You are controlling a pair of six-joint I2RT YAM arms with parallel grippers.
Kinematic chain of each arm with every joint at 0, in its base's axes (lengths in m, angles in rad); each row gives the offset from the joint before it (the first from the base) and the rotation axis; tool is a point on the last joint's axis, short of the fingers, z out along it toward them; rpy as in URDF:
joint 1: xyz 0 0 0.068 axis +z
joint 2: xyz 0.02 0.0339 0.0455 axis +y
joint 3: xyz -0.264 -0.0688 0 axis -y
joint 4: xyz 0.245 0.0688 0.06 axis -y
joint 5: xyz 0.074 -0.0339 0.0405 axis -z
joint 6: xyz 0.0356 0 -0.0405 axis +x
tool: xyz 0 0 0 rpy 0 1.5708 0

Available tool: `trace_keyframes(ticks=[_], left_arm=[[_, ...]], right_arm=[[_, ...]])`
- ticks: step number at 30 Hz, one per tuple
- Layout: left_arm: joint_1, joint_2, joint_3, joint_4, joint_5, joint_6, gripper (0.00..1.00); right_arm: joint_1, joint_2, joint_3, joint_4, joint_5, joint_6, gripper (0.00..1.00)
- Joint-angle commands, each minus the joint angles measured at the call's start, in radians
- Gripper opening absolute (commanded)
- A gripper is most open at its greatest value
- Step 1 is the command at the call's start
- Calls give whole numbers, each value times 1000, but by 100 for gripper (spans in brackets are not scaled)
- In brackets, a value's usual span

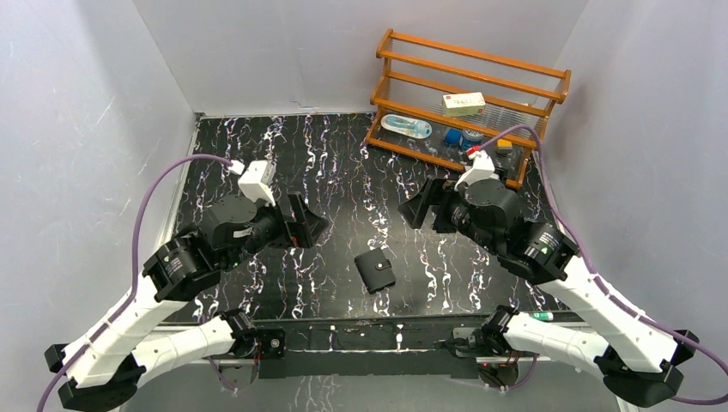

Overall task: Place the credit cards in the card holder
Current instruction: Reset both arms

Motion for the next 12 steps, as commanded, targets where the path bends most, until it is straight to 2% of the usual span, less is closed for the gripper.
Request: trace_keyframes(ticks=[1, 12], left_arm=[[4, -32, -19, 38, -12, -8, 99], [2, -36, -1, 25, -27, 12, 99]], right_arm=[[-2, 2, 14, 63, 21, 28, 98], [-3, 26, 2, 79, -5, 44, 98]])
